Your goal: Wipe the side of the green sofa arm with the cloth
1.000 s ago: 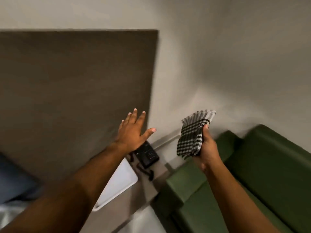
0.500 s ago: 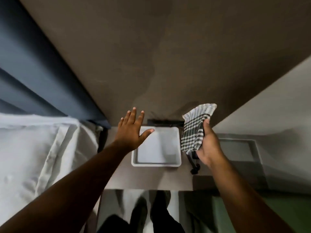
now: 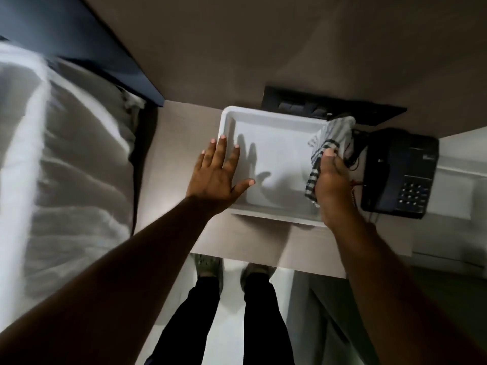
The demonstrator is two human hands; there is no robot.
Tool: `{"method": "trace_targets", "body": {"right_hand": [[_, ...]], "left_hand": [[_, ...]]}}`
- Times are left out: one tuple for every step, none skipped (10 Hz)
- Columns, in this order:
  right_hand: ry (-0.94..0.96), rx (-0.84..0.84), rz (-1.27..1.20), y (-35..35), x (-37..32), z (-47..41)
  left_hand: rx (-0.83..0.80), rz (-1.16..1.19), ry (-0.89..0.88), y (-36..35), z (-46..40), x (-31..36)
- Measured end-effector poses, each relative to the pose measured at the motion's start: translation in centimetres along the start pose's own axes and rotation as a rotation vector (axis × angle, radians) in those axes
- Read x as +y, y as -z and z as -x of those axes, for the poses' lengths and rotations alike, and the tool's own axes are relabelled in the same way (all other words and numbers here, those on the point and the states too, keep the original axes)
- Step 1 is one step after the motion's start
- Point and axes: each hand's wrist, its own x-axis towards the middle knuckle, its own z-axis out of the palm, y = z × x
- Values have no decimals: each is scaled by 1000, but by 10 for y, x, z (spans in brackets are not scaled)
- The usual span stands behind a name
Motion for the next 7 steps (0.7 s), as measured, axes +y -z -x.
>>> {"method": "trace_targets", "body": {"right_hand": [[101, -114, 350, -34, 29, -8], [209, -234, 761, -58, 58, -9], [440, -118, 946, -63, 64, -7], [688, -132, 1100, -68, 75, -23], [703, -186, 1227, -72, 87, -39], [656, -180, 1265, -75, 91, -40], [410, -222, 848, -70, 58, -38]], "left_hand": [[23, -1, 12, -24, -7, -8], [25, -22, 15, -36, -7, -18], [19, -40, -9, -40, -6, -23], [35, -50, -43, -44, -6, -25], [59, -51, -39, -47, -8, -25], [86, -77, -39, -47, -6, -25], [75, -79, 7, -36, 1, -24]]}}
